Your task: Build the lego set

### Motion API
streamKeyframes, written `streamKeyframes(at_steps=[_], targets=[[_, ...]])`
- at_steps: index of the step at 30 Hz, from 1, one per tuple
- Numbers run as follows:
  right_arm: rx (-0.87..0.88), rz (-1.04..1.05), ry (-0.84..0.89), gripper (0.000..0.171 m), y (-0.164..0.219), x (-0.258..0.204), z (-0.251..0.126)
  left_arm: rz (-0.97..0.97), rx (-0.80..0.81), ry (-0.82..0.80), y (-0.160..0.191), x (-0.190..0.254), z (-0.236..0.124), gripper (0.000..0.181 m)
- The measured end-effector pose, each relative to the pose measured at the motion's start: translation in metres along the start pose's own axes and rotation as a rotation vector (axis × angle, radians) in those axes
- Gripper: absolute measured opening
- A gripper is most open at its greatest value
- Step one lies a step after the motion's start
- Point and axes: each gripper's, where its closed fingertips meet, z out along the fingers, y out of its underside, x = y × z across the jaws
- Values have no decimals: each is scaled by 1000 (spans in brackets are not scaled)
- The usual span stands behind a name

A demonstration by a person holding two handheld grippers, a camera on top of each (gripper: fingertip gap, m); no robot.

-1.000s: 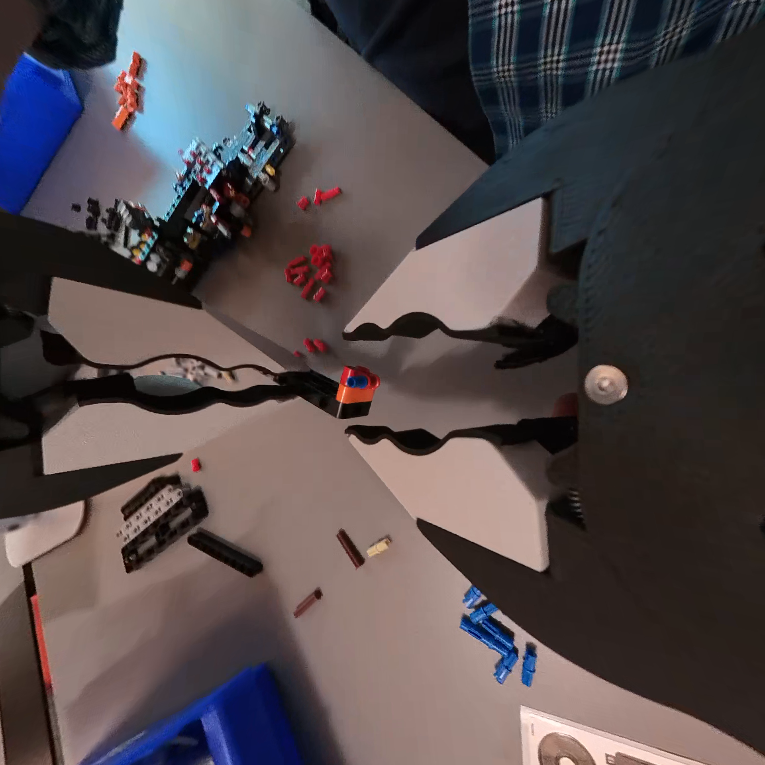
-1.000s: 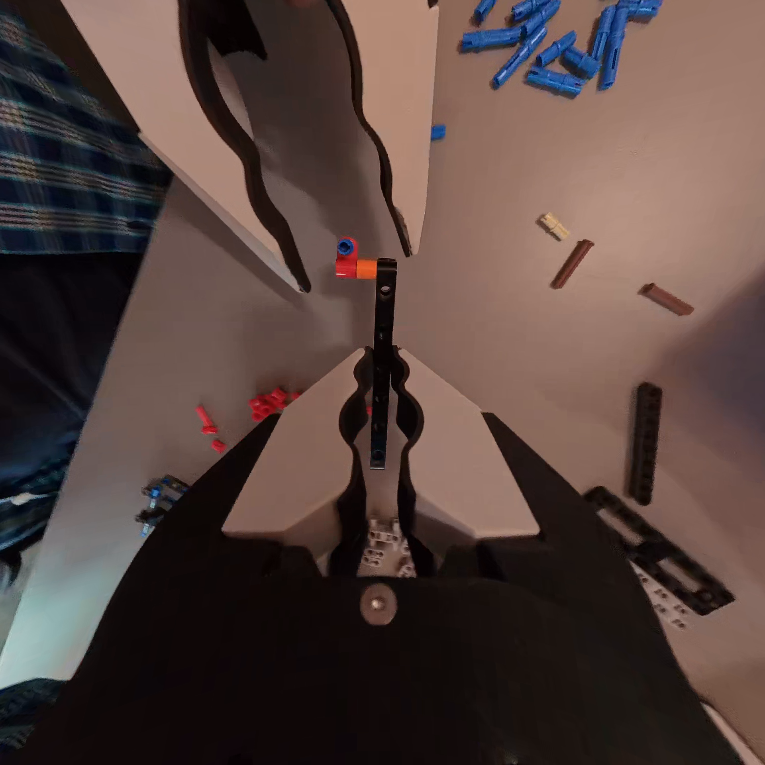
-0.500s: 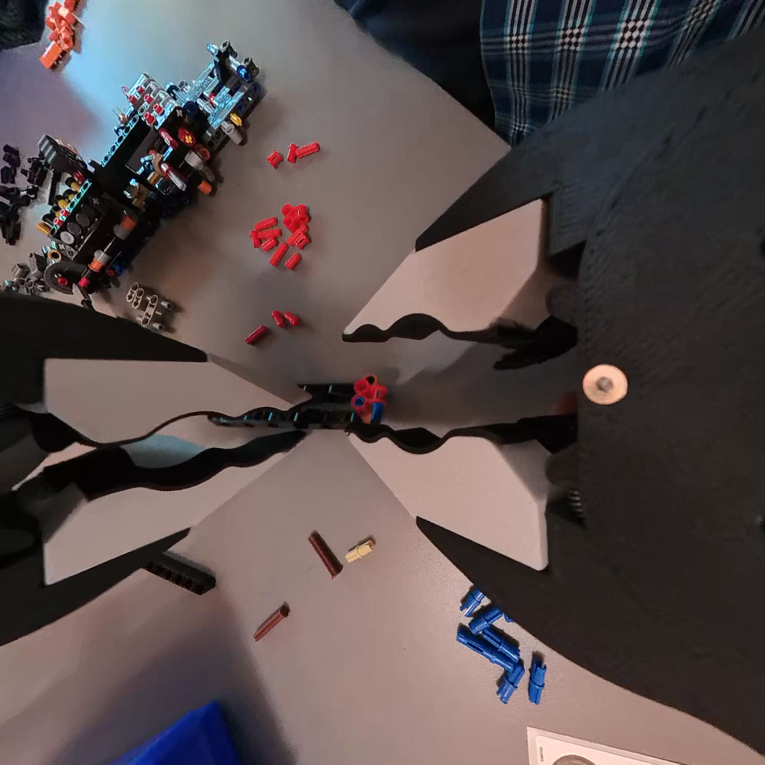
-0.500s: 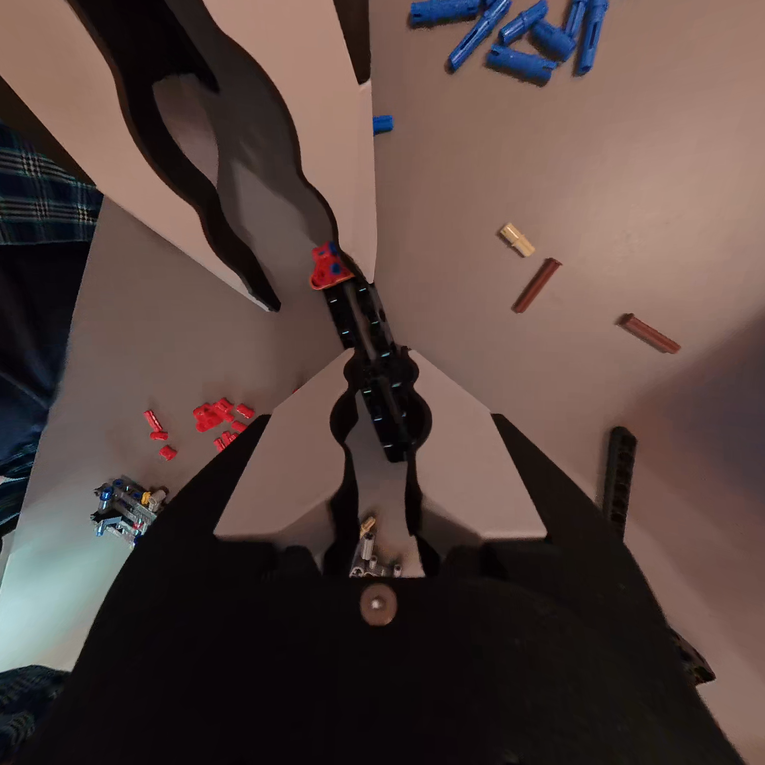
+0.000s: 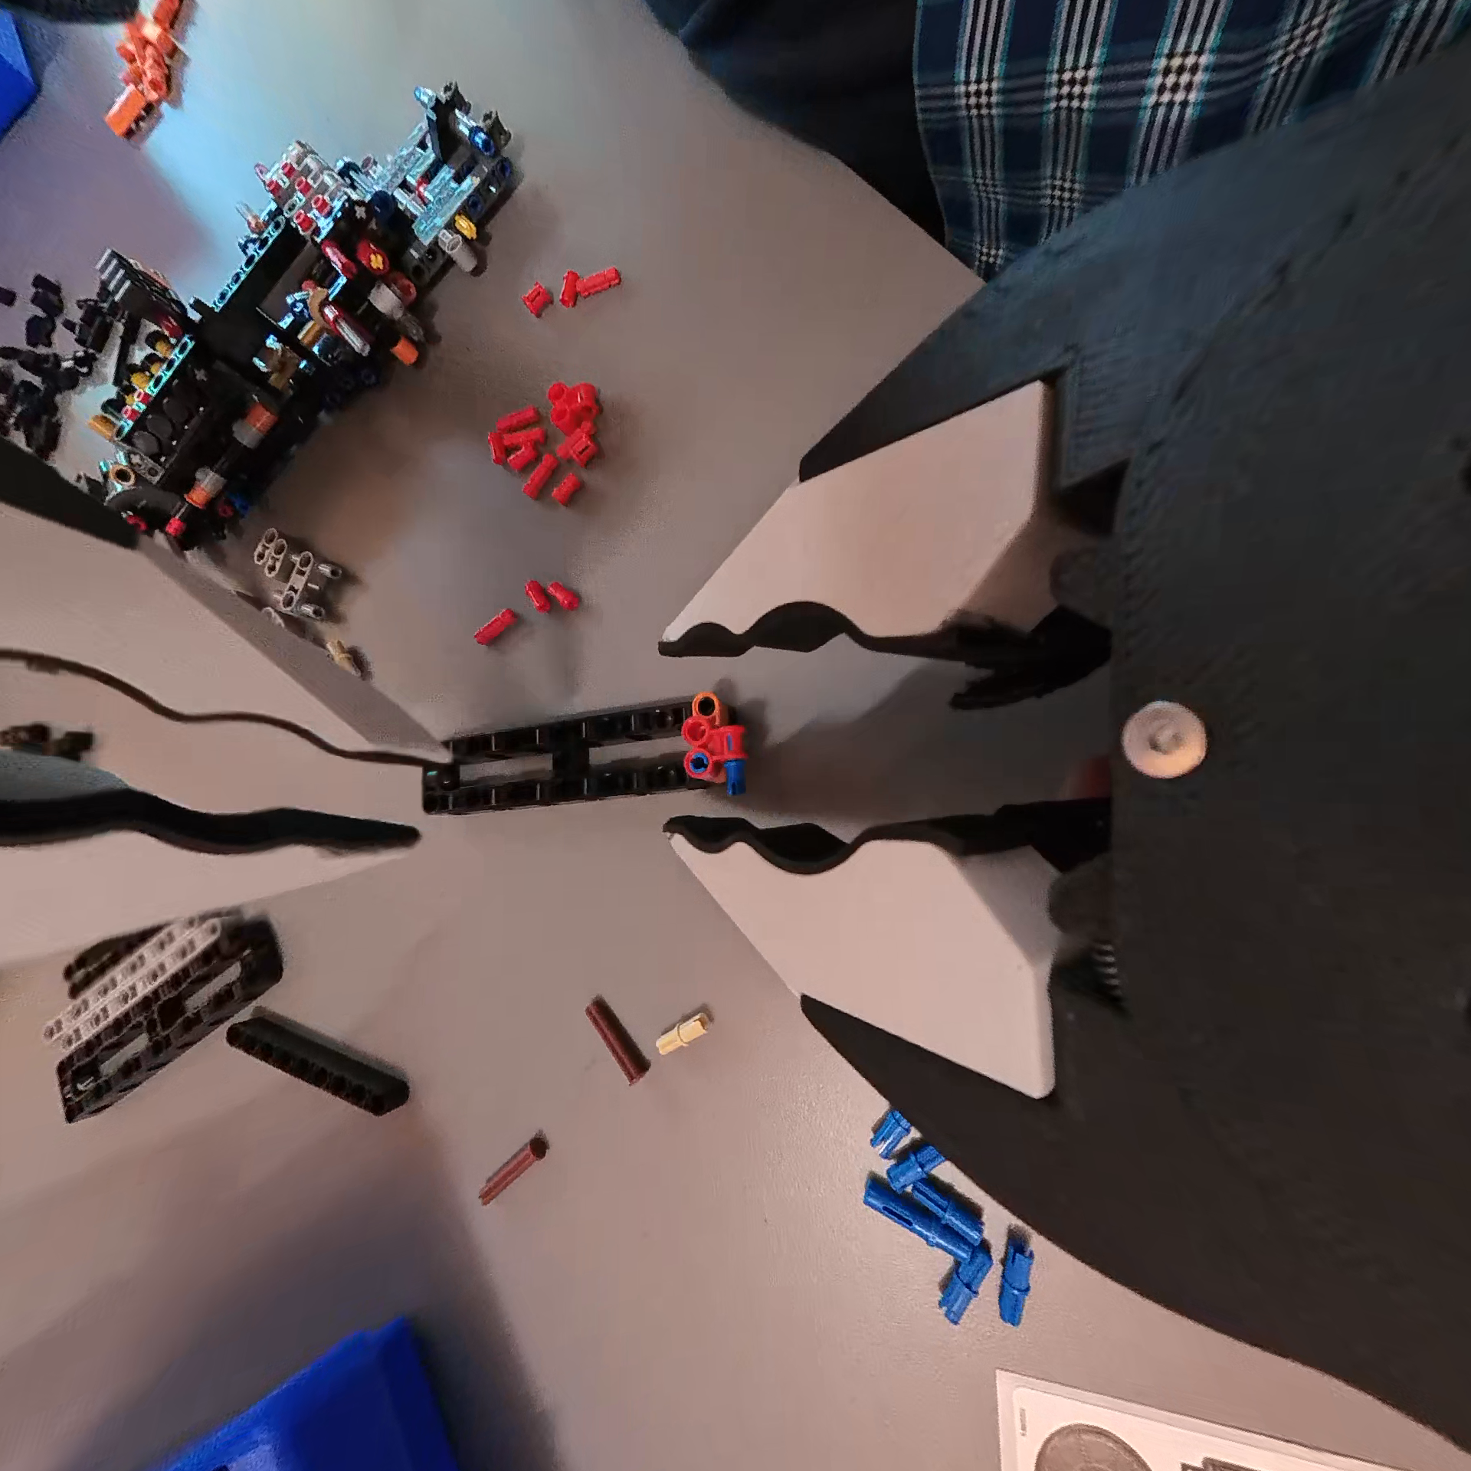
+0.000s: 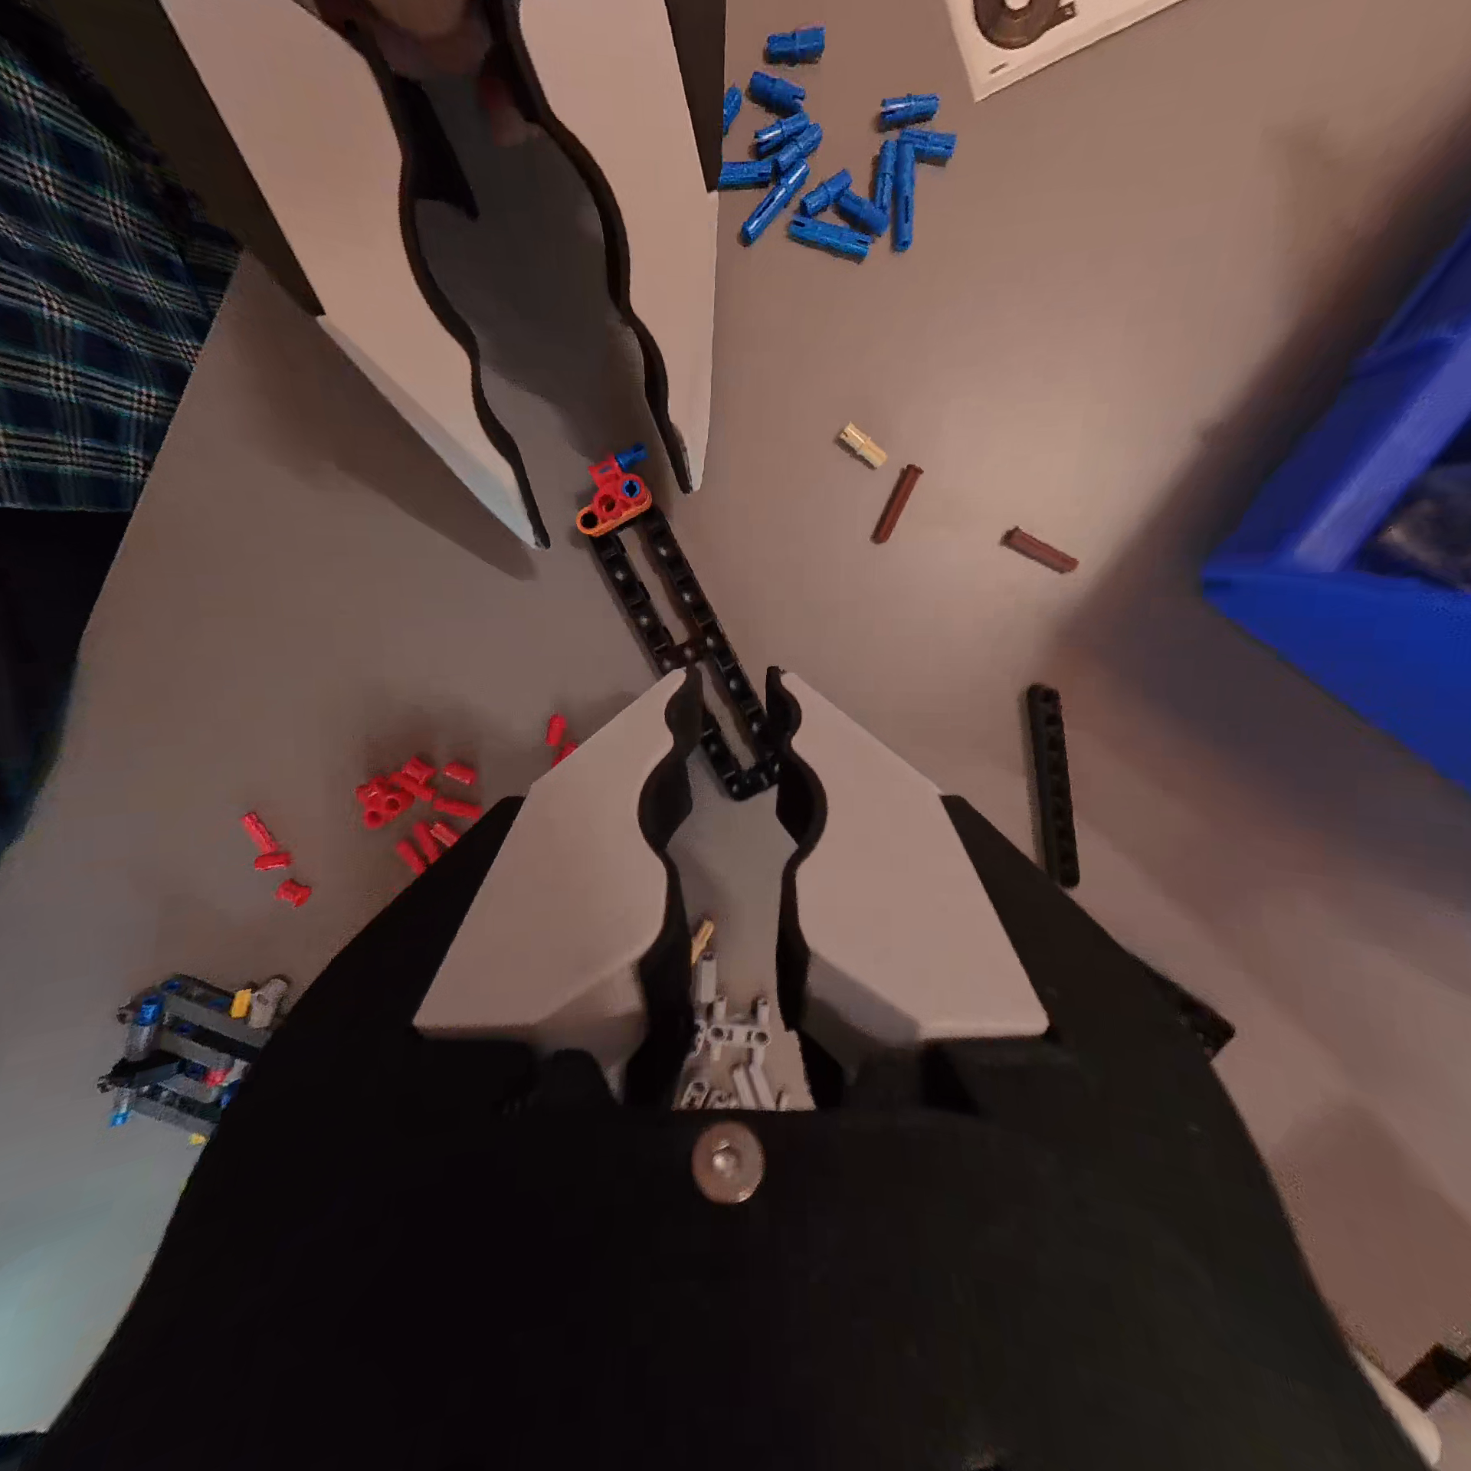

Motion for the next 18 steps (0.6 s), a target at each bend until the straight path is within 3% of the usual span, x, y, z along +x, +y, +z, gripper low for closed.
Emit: streamKeyframes(at_steps=[12, 18], targets=[[82, 118, 112, 18, 27, -25, -33, 34, 35, -4, -7, 4, -6, 37], [121, 109, 116, 10, 43, -57, -31, 51, 43, 0, -4, 9, -7, 34]])
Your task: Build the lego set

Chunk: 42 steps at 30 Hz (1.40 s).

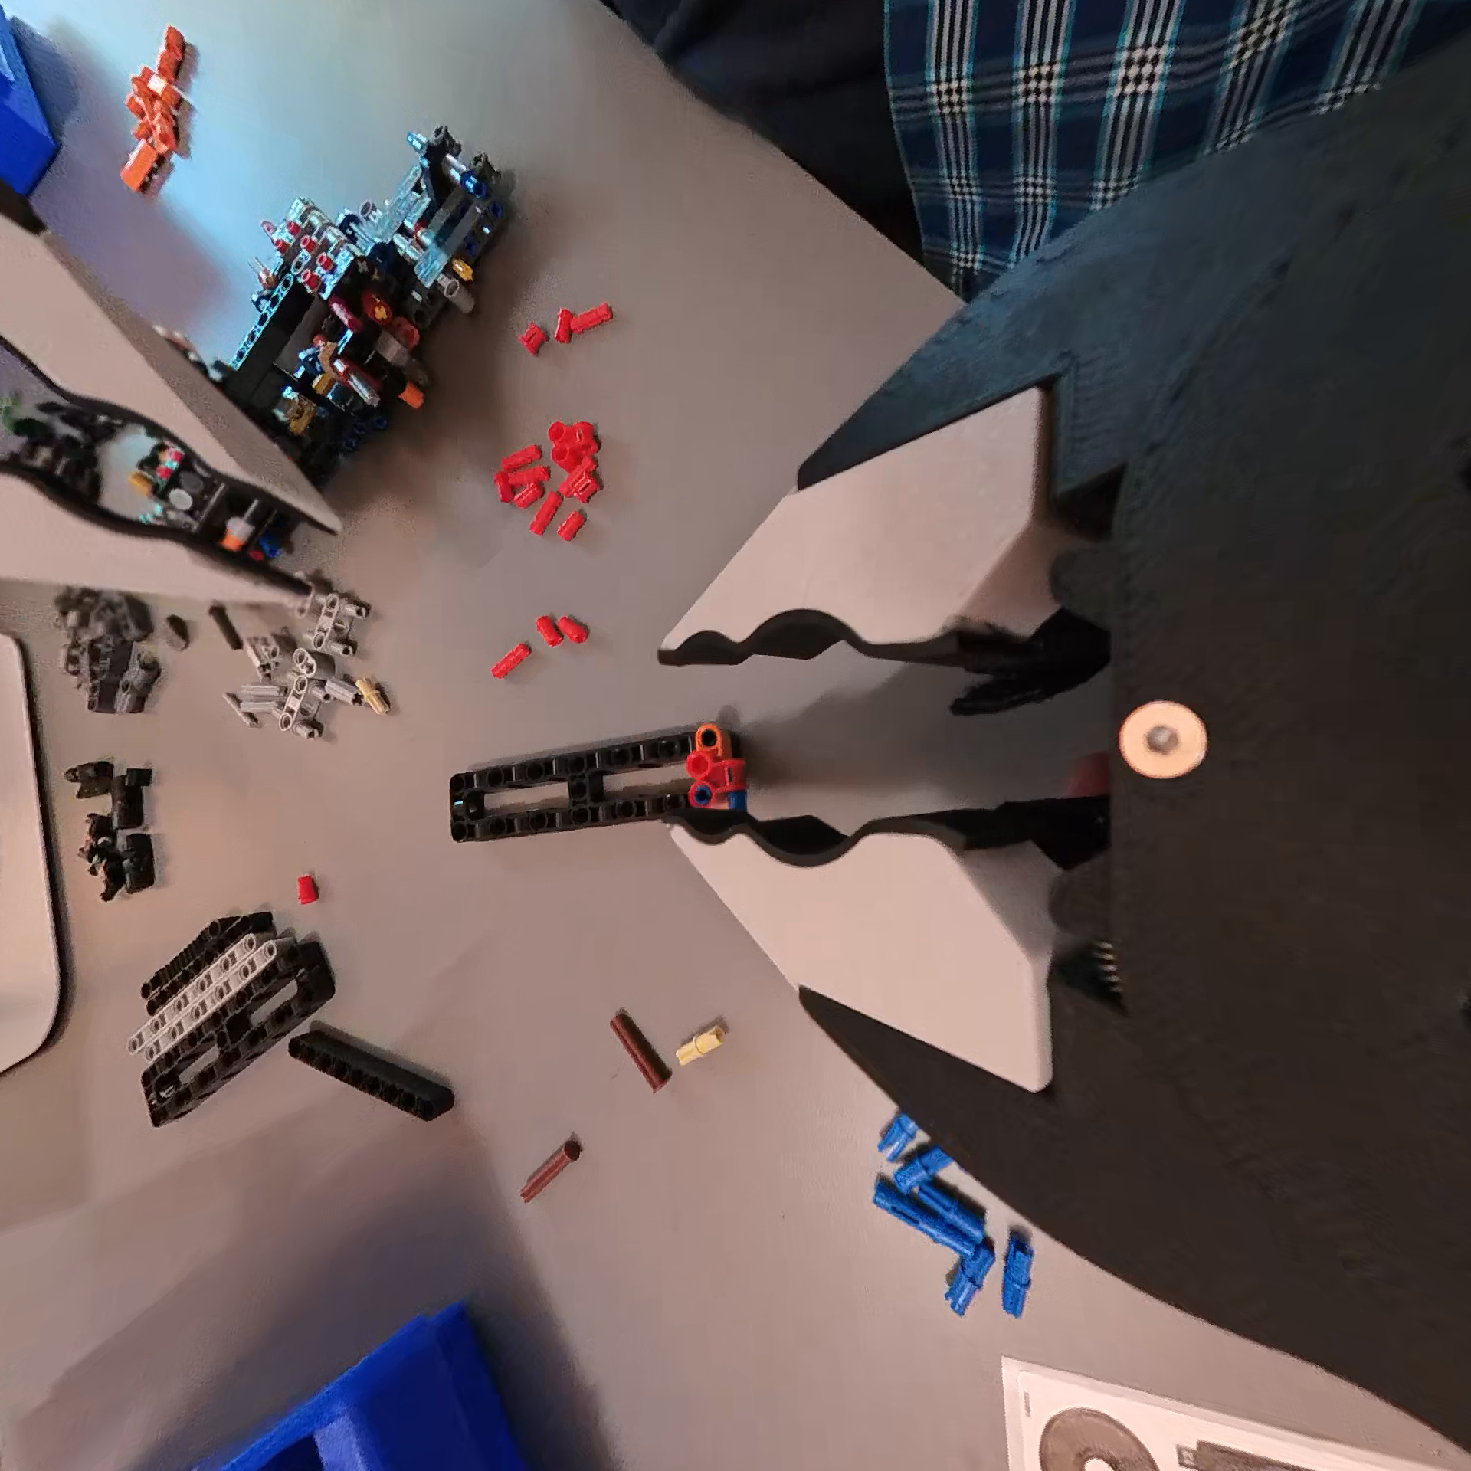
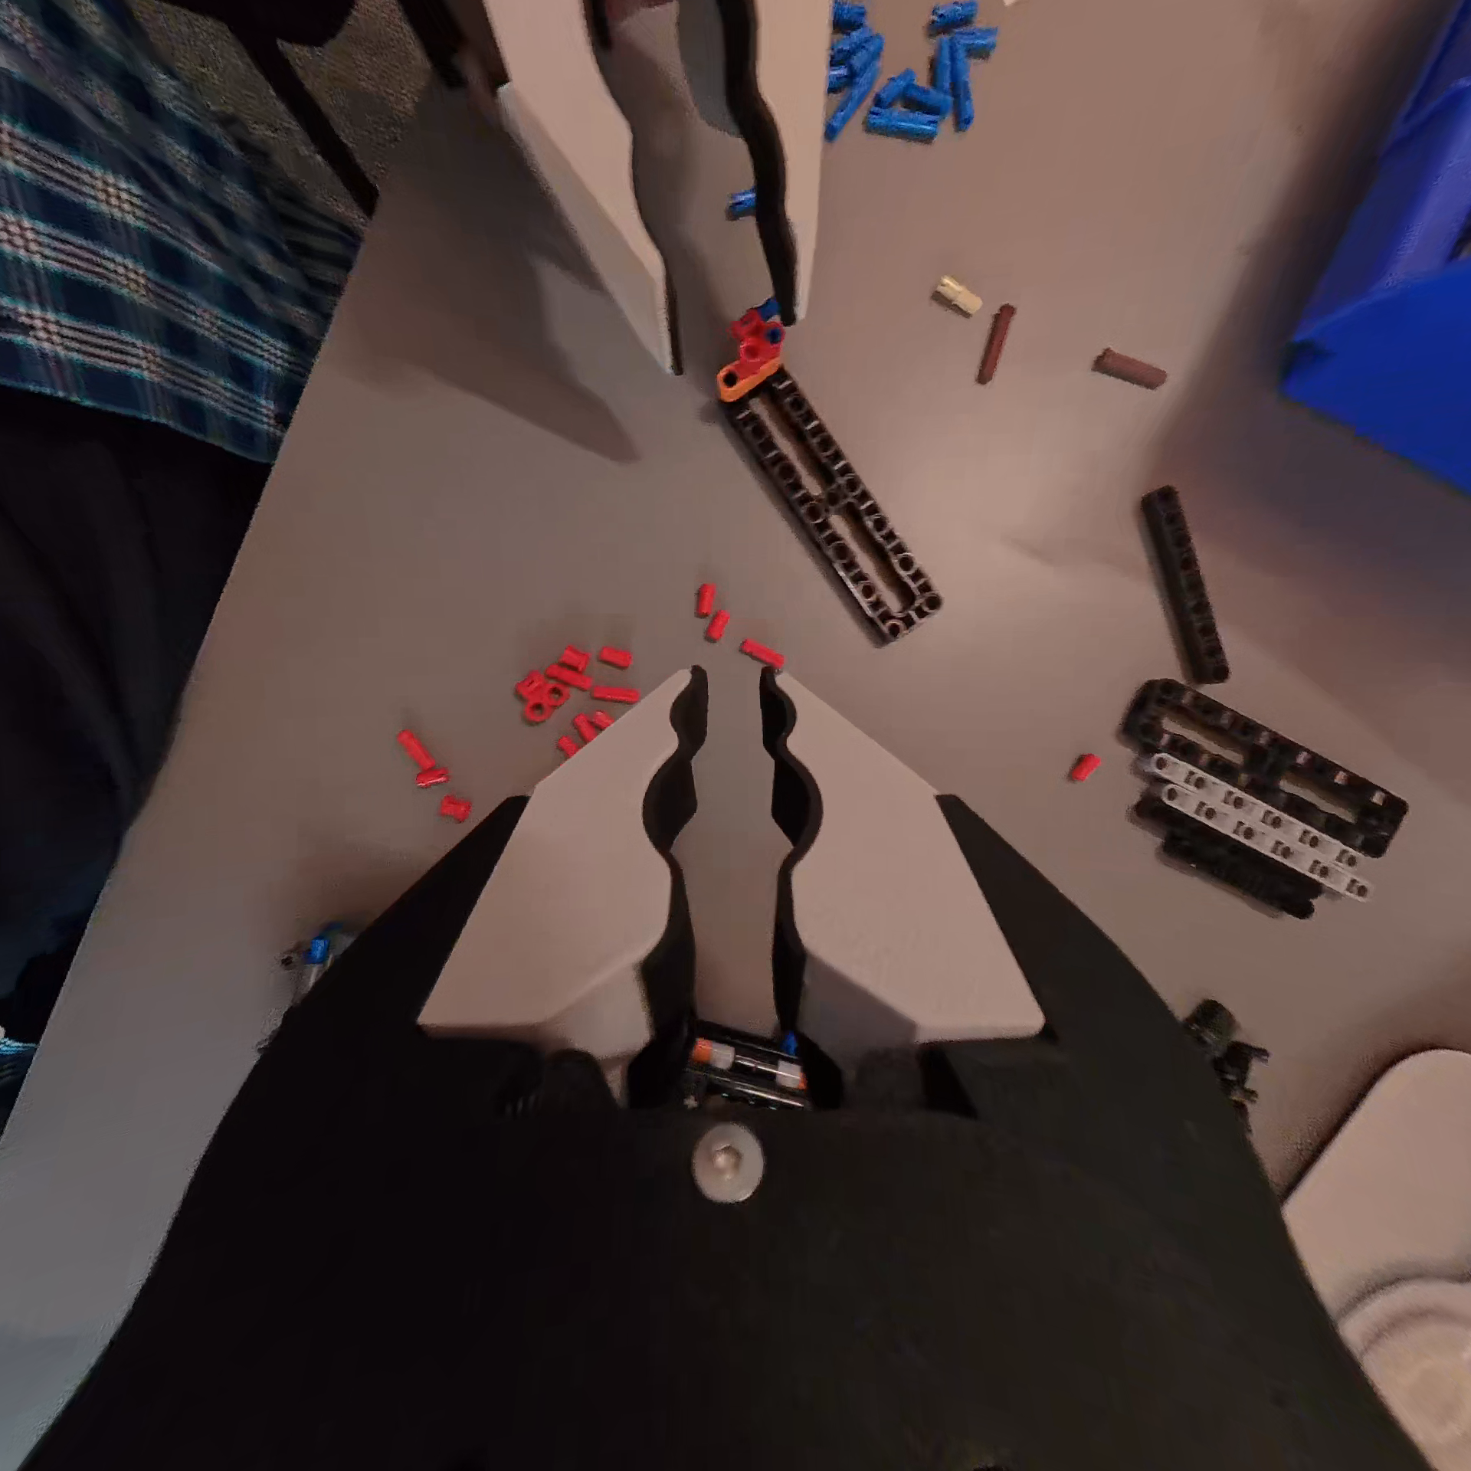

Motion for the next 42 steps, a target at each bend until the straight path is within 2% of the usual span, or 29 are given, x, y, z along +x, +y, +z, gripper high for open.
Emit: streamKeyframes(at_steps=[10, 25, 34, 42], targets=[[17, -37, 24, 8, -4, -15, 31, -5, 7, 16, 2, 0, -1, 34], [-98, -12, 6, 4, 16, -9, 62, -16, 28, 46, 1, 1, -2, 34], [-59, 22, -14, 1, 16, -8, 61, 19, 42, 42, -6, 7, -1, 34], [29, 54, -57, 1, 5, -11, 48, 134, 34, 27, -14, 25, 9, 33]])
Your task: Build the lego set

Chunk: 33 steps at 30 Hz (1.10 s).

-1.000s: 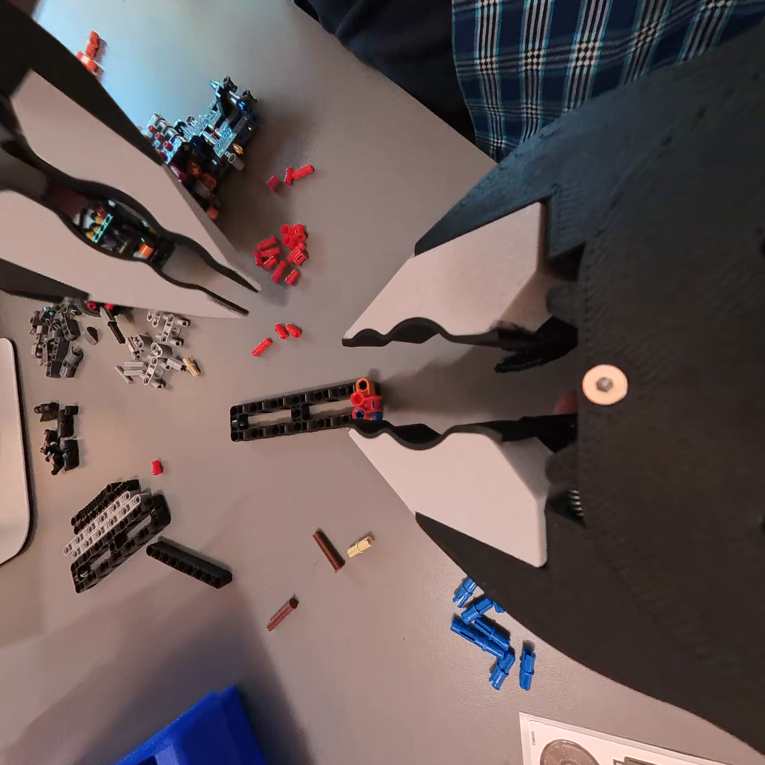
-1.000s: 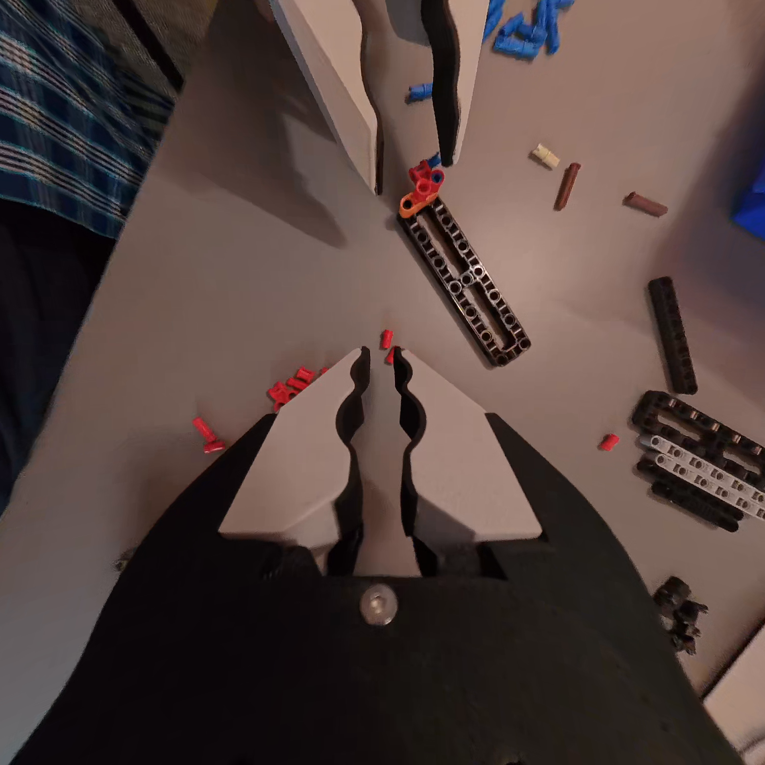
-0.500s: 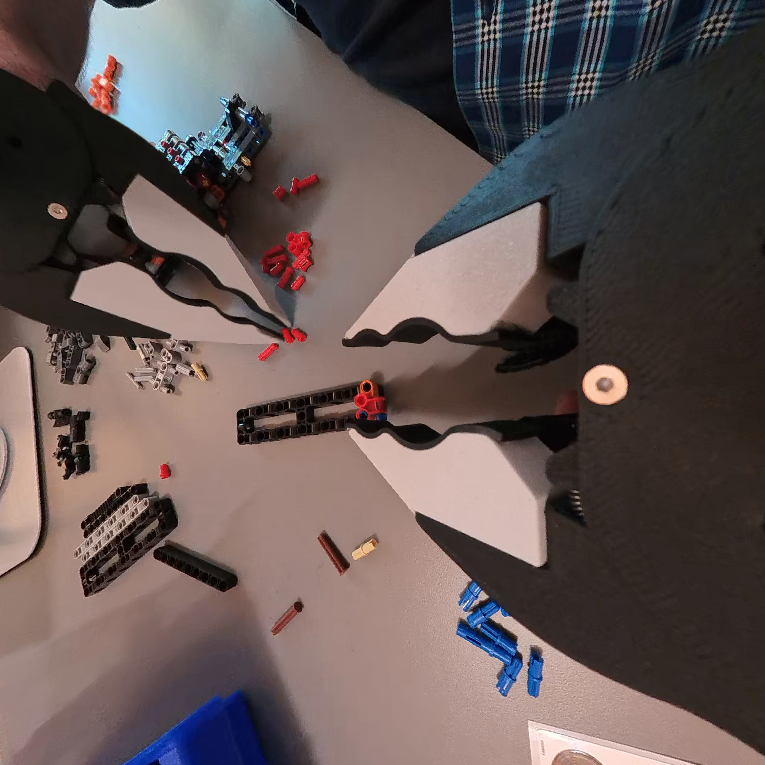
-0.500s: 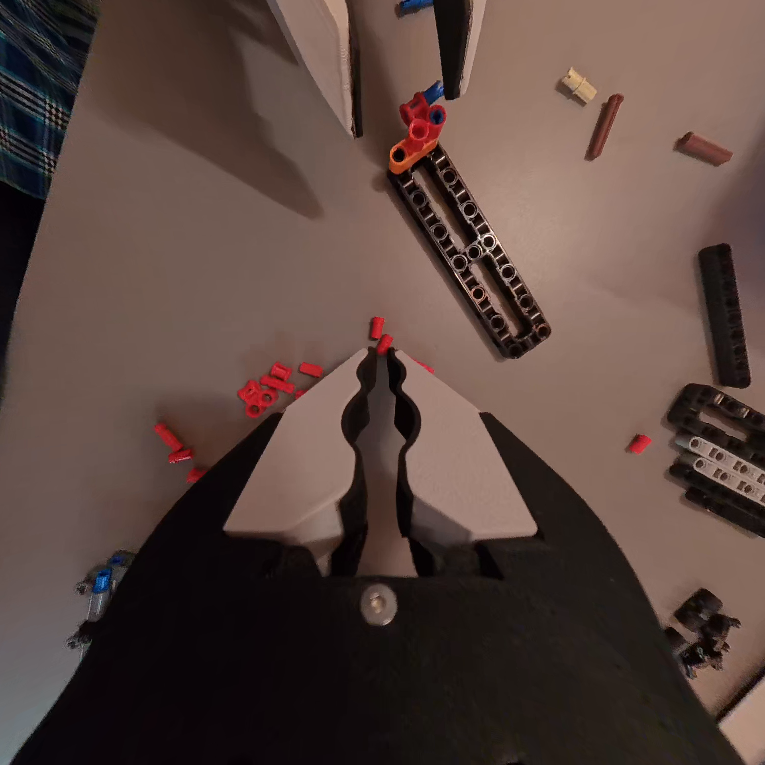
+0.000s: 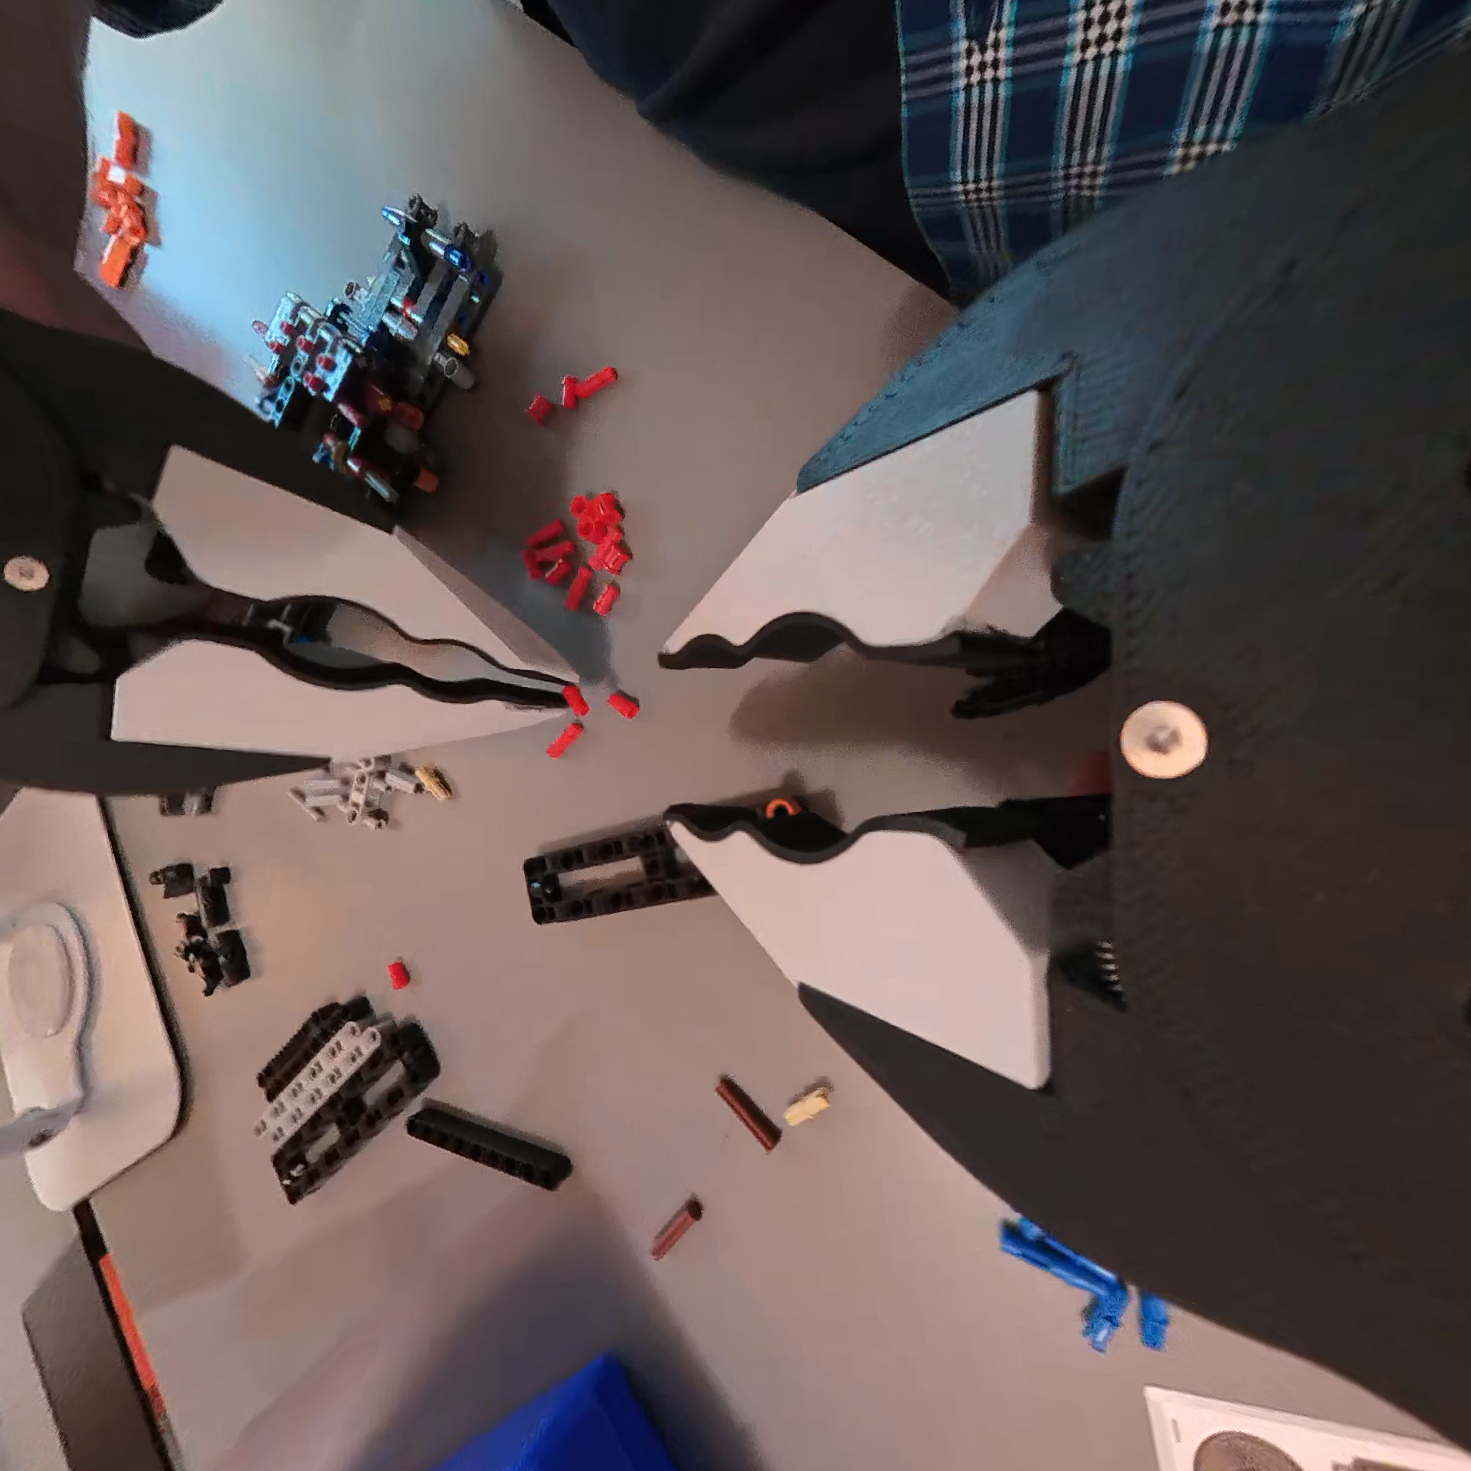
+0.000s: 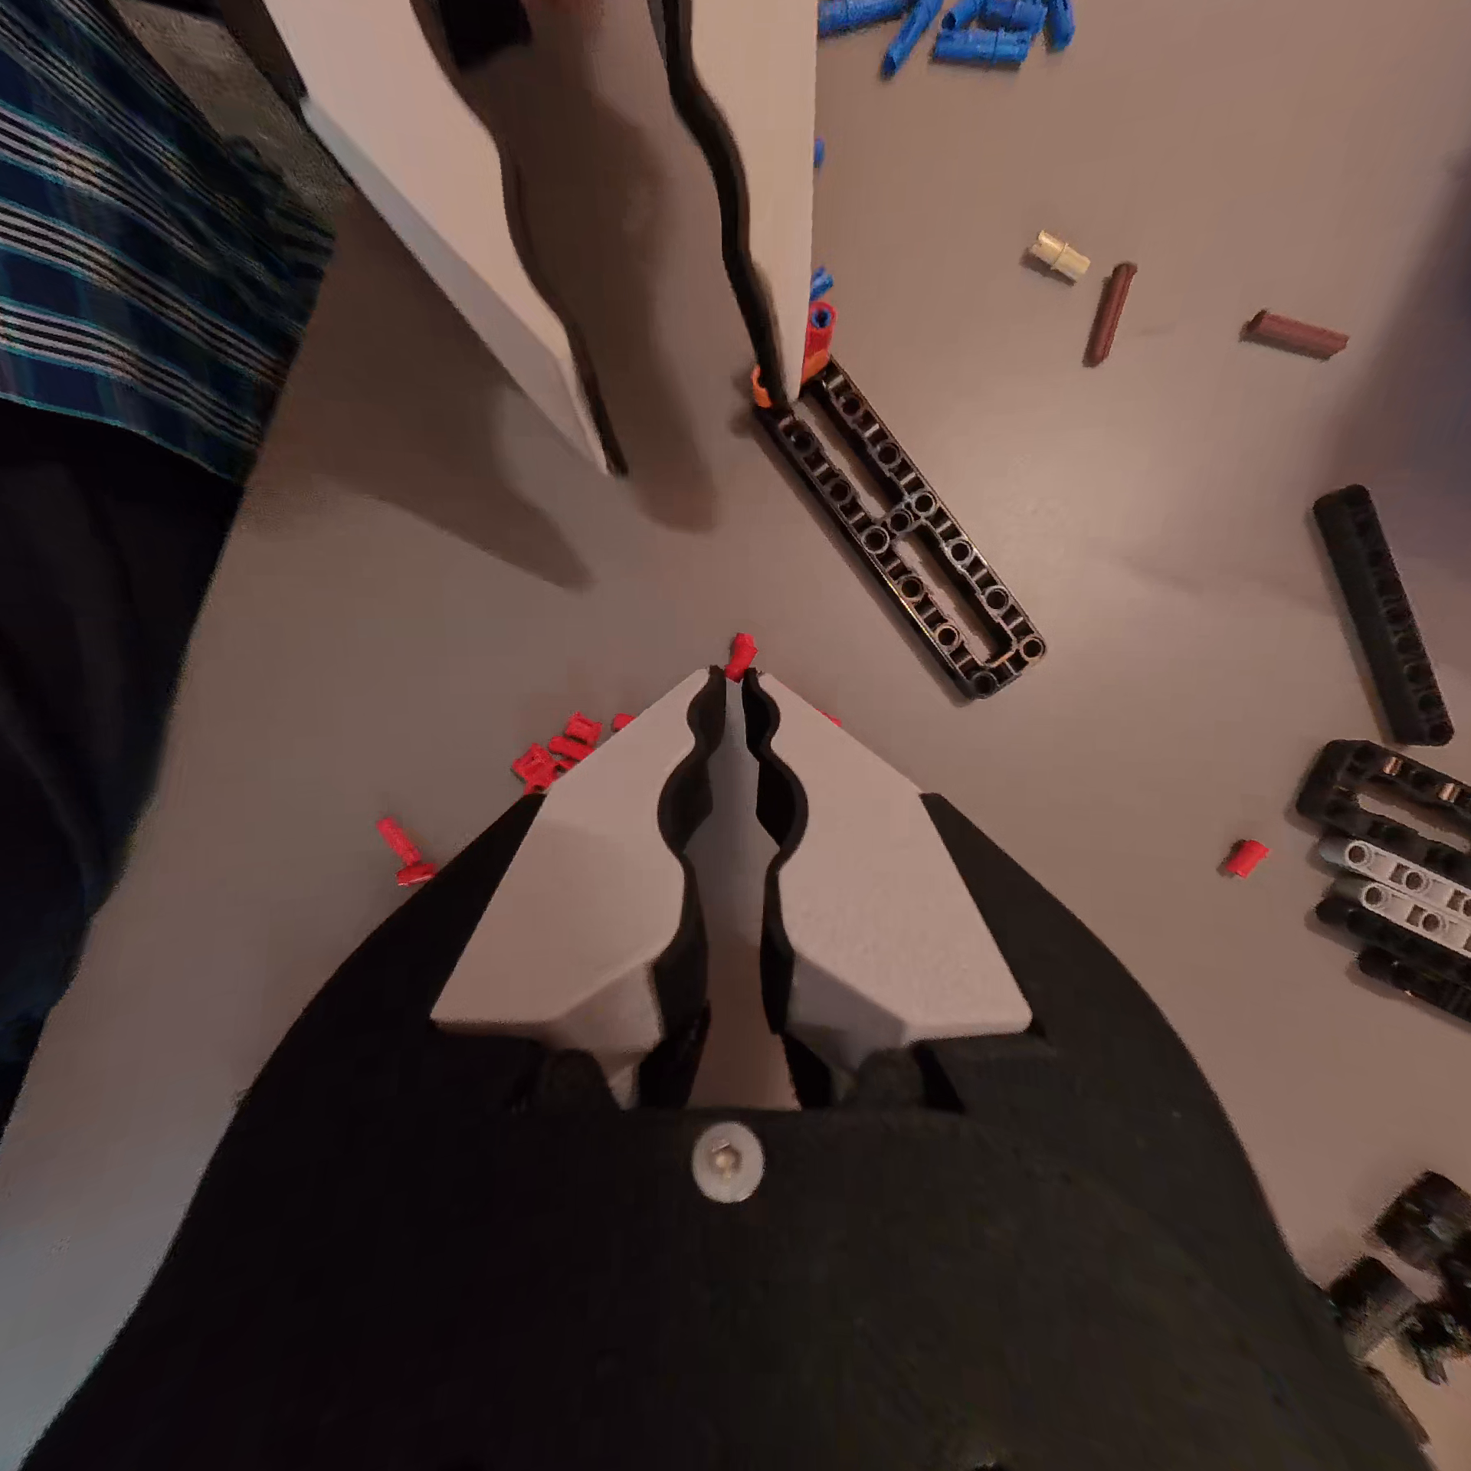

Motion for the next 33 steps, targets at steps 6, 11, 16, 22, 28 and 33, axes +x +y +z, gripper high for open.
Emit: streamKeyframes(at_steps=[6, 11, 16, 22, 28, 33], targets=[[126, 62, -163, 2, -17, -21, -17, 188, -25, -4, -6, 25, 14, 31], [144, 68, -297, 2, -19, -39, -23, 338, -10, -40, -16, 39, 21, 22], [133, 64, -360, 1, -20, -49, -24, 415, 13, -27, -19, 52, 22, 11], [153, 101, -390, 1, -23, -49, -28, 433, 22, -44, -21, 53, 20, 5], [224, 196, -342, 1, -30, -42, -34, 383, 52, -89, -28, 46, 16, 3], [301, 300, -284, 8, -35, -38, -39, 374, 58, -152, -32, 39, 14, 3]])
